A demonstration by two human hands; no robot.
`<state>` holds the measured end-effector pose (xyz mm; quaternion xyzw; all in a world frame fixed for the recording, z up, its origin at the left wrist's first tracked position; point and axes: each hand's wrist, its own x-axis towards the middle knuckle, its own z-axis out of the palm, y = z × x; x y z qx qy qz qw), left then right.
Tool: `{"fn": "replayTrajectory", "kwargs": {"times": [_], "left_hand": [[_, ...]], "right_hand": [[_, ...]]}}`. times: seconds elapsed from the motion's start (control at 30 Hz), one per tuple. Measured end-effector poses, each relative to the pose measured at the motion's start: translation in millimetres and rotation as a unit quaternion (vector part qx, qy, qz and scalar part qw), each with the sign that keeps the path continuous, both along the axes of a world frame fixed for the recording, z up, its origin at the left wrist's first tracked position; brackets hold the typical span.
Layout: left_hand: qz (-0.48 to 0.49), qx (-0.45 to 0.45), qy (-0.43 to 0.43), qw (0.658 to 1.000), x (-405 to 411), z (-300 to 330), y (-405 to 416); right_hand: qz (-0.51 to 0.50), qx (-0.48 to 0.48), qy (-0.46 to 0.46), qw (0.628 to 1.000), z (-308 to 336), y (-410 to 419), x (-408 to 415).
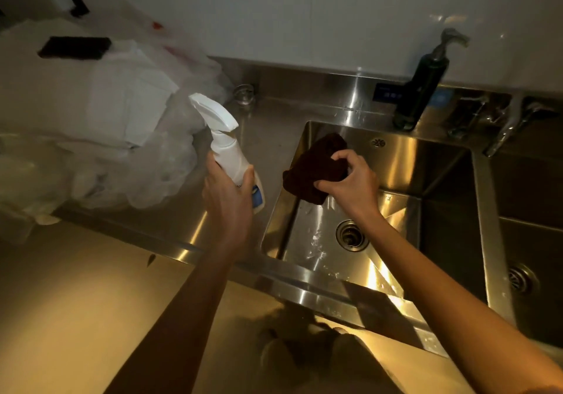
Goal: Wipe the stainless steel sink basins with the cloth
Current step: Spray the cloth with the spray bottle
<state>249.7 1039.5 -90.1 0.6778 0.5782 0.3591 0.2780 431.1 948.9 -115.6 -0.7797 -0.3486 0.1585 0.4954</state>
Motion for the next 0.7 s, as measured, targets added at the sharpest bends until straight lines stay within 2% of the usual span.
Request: {"fn": "replayTrajectory", "kwargs": {"times": [0.3, 0.7], "left_hand": [[-0.062, 0.005, -0.020, 0.998, -60, -12, 58], [-0.096, -0.002, -0.035, 0.995, -94, -30, 82]], "right_hand": [[-0.047, -0.012, 0.010, 0.999, -9, 40, -71], [-0.072, -0.023, 0.026, 0.997, -38, 42, -120]]}}
